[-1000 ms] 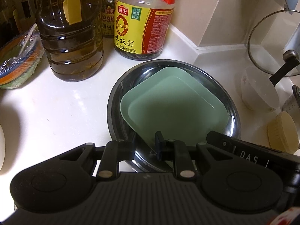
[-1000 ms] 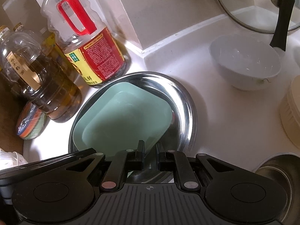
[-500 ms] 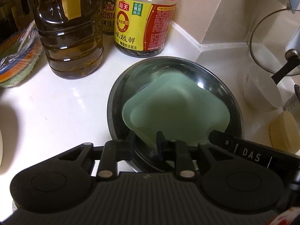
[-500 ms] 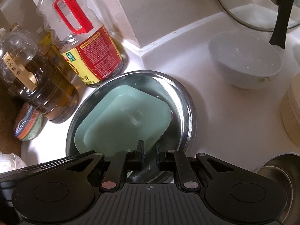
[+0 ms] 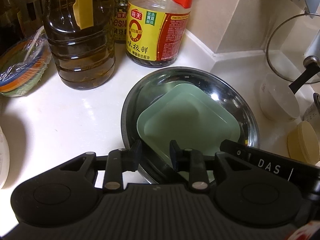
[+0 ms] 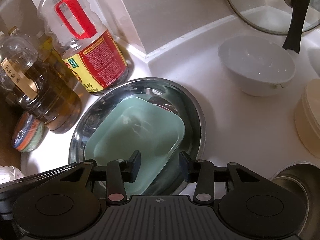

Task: Organize plates and bowls
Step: 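Lower the green plate into the steel tray and open the right gripper, then move the right gripper back toward the small floral saucer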

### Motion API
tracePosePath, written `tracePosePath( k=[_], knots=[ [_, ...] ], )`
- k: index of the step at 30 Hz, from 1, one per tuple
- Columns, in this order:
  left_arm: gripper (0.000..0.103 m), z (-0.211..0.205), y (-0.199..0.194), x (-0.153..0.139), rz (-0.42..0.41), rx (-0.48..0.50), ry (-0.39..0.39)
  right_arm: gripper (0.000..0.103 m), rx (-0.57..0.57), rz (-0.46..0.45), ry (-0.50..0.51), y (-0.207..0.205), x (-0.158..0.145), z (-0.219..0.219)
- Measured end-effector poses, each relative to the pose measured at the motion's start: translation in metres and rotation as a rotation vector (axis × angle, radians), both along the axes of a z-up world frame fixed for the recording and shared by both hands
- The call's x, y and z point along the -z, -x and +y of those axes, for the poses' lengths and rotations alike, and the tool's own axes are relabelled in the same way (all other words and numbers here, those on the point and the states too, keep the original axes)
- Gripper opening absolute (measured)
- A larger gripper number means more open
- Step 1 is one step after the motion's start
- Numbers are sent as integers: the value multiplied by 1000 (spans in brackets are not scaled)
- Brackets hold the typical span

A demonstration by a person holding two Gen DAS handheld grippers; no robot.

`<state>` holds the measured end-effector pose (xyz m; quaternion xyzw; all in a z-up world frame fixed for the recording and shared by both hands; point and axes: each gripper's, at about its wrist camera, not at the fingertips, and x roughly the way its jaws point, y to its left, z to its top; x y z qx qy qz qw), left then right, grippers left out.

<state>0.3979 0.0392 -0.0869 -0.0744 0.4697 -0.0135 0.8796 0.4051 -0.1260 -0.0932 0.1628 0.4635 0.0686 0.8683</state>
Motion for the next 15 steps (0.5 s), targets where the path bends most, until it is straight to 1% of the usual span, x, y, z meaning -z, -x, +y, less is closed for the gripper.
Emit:
tracePosePath(
  k=[11,15],
  knots=[
    [27,5,14,-15,-25,2,12,44,-18,-24,-9,6,-7,-1],
    [31,7,23,-24,-44,8,7,44,-33,-44,-10,12,-14,-2]
  ],
)
